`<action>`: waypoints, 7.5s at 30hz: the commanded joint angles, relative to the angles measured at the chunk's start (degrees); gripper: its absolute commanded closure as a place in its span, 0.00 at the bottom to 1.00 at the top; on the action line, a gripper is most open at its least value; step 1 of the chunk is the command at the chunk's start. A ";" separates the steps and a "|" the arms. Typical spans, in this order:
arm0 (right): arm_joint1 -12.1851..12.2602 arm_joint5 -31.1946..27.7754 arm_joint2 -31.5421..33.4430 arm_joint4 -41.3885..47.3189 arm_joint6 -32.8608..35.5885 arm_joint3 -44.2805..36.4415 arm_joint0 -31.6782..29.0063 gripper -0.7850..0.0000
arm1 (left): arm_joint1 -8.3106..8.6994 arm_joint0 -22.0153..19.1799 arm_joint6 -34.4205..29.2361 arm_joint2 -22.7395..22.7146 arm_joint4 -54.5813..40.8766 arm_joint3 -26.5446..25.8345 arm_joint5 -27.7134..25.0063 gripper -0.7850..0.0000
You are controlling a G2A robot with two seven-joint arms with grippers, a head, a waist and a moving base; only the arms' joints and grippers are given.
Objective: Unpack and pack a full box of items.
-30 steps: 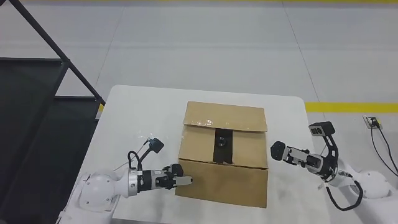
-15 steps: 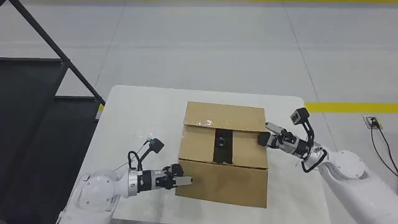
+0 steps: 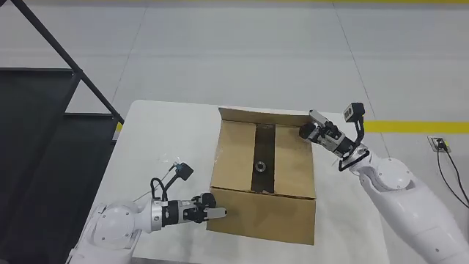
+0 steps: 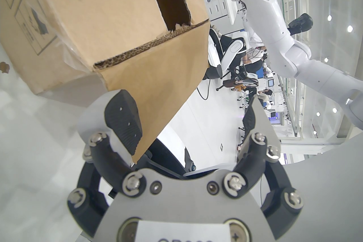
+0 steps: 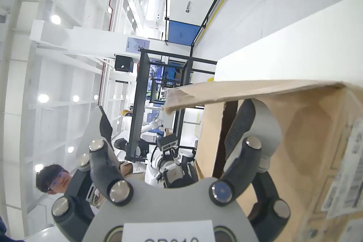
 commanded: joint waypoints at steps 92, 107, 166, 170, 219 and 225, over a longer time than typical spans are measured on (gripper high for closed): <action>-17.28 3.22 -3.72 -5.20 20.43 8.57 5.37 0.00 | 5.54 5.17 10.07 -12.70 -3.65 -2.23 -2.10 0.00; -18.96 3.86 -3.29 -4.77 17.71 -1.63 4.07 0.00 | 4.93 4.03 23.04 0.62 23.33 -12.67 7.86 0.00; -13.76 -2.95 24.89 -8.12 27.30 -8.48 -10.81 0.00 | 5.88 3.18 24.87 -6.19 17.31 -0.10 23.16 0.00; -13.56 -2.95 25.49 -8.21 27.28 -9.36 -11.59 0.00 | 5.84 1.93 24.58 -4.83 17.73 1.93 23.56 0.00; -14.45 1.64 21.19 -31.59 9.52 14.68 -1.14 0.00 | 6.44 0.58 25.26 -1.47 17.24 3.34 23.94 0.00; -14.69 -0.09 20.75 -30.55 10.08 15.71 -0.75 0.00 | 6.55 0.84 25.29 -1.43 17.42 2.99 24.23 0.00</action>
